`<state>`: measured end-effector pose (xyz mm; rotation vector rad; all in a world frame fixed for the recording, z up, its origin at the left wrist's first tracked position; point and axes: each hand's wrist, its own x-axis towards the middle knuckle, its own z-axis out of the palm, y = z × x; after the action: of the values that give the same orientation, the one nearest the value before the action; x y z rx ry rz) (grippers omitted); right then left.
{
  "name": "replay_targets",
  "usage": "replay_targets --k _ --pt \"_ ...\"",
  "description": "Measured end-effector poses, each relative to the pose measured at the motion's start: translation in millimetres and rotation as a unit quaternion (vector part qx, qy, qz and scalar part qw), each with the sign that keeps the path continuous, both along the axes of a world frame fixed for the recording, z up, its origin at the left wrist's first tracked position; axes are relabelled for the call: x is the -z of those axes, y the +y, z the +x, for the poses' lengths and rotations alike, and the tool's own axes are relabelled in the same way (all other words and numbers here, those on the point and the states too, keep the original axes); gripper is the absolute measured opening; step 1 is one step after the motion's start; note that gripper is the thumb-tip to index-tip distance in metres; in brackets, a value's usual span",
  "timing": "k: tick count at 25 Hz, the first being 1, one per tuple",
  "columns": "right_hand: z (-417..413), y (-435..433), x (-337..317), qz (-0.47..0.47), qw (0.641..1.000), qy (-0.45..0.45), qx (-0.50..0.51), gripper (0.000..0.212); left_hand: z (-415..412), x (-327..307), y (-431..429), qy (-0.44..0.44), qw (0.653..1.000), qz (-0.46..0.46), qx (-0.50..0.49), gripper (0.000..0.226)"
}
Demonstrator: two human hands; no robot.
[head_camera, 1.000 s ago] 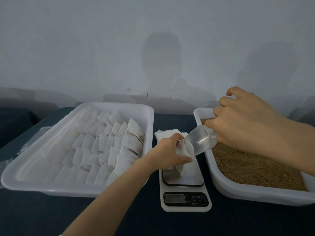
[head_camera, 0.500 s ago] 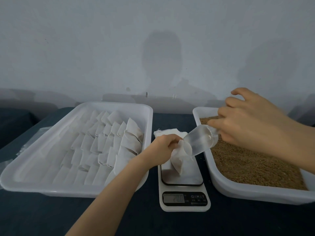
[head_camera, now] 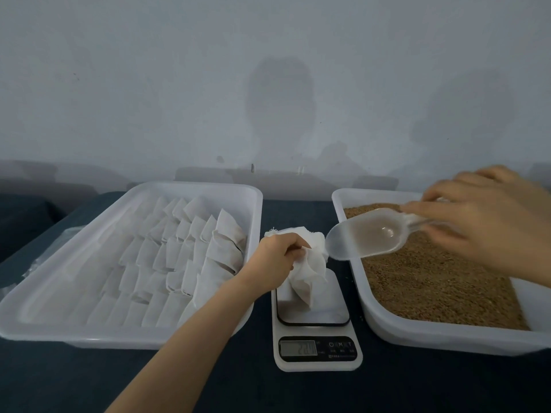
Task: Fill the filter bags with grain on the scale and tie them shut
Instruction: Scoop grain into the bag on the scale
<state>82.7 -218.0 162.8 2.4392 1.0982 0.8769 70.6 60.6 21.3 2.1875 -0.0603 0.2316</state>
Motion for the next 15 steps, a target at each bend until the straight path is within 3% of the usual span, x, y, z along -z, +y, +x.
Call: replay_targets --k 4,7,9,11,15 --pt "38.9 -71.1 22.8 -0.019 0.994 0.036 0.104 0.059 -0.5 -1.7 -1.1 0.004 1.000 0.005 -0.003 0.021" --pt "56.9 -100.0 52.8 -0.045 0.984 0.003 0.174 0.035 -0.5 -0.9 -0.4 0.006 1.000 0.013 -0.005 0.023" --pt "58.3 -102.0 72.3 -0.040 0.985 0.005 0.167 0.057 -0.7 -0.5 -0.7 0.008 1.000 0.010 -0.005 0.023" --pt "51.8 -95.9 86.6 -0.010 0.987 0.030 0.160 0.065 -1.0 -1.1 -1.2 0.009 1.000 -0.002 -0.005 0.024" --pt "44.5 -85.9 113.6 0.045 0.977 0.126 0.167 0.046 -0.1 -0.4 -1.0 0.015 1.000 -0.017 -0.006 0.025"
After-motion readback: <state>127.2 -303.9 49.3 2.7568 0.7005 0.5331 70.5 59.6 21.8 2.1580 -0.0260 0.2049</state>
